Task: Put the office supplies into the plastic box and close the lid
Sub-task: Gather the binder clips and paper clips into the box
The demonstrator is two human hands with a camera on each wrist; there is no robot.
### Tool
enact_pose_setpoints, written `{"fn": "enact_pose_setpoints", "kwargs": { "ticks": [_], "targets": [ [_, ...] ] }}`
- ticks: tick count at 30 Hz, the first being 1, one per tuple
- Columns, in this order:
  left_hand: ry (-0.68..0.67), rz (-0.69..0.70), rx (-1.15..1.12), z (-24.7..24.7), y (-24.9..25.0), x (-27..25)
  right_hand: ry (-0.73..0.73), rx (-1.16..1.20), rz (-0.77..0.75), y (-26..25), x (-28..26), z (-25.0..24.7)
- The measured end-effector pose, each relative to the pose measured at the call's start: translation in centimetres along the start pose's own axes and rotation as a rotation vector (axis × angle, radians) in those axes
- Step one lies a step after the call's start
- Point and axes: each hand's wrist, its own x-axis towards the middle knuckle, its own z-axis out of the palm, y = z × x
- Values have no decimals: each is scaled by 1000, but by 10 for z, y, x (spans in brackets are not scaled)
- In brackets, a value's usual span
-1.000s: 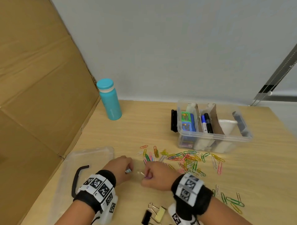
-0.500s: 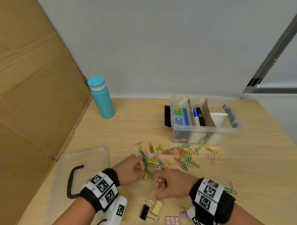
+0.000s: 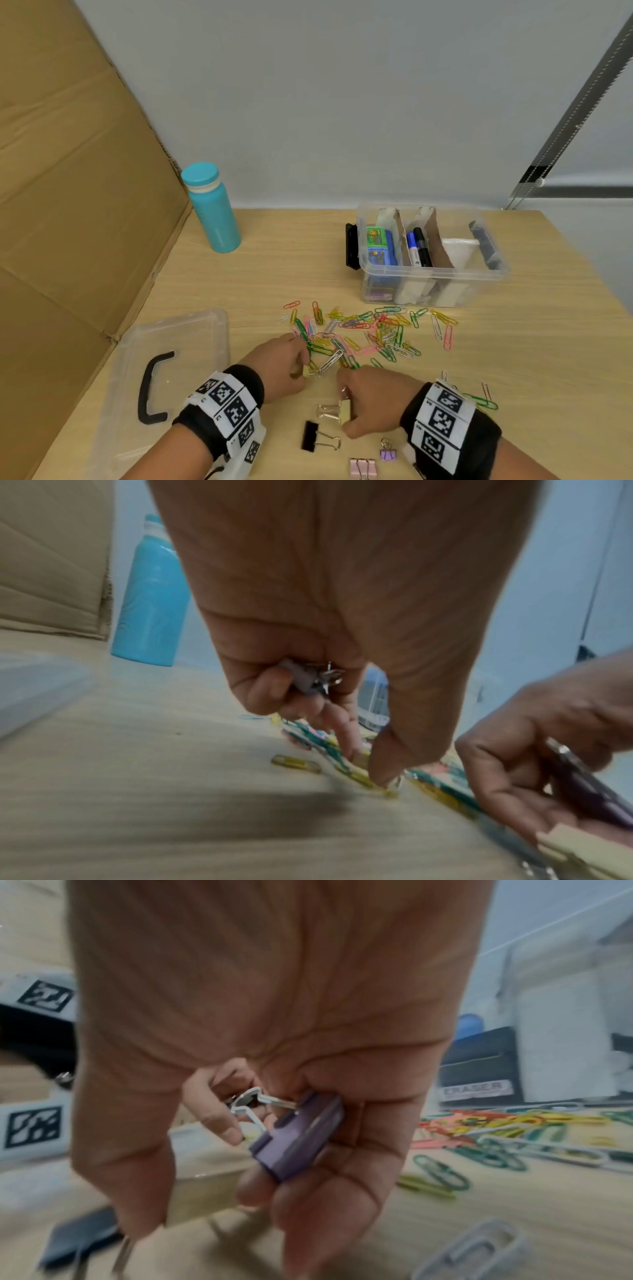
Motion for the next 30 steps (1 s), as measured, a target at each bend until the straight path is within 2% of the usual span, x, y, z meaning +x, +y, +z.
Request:
{"fn": "enact_pose_setpoints", "kwargs": {
  "ticks": [3,6,8,10,12,14,20,24,27,30],
  "targets": [
    [23,-1,-131,-11,1,-2,45,139,19,11,-15,-18],
    [78,6,-224,-22,6,1,149,270,1,19,-41,-50],
    [132,13,-273,-29,10,6,295,388,20,28,-60,-81],
    [171,33,-294,-36,13,11,521,463,82,45,-74,-115],
    [193,36,-294,-40,18,16,738,431,210,65,-78,-148],
    [203,35,-297,-42,22,19,850,388,352,82,-73,-177],
    [181,17,-331,-40,31,23,744,500,584,125,-36,-226],
    [204,8,-322,-35,34,20,676,259,613,133,-28,-233],
    [219,26,-325,-33,37,17,755,216,547,139,-30,-217],
    [239,55,-346,-38,47,19,952,199,414,146,-42,-180]
  ]
}}
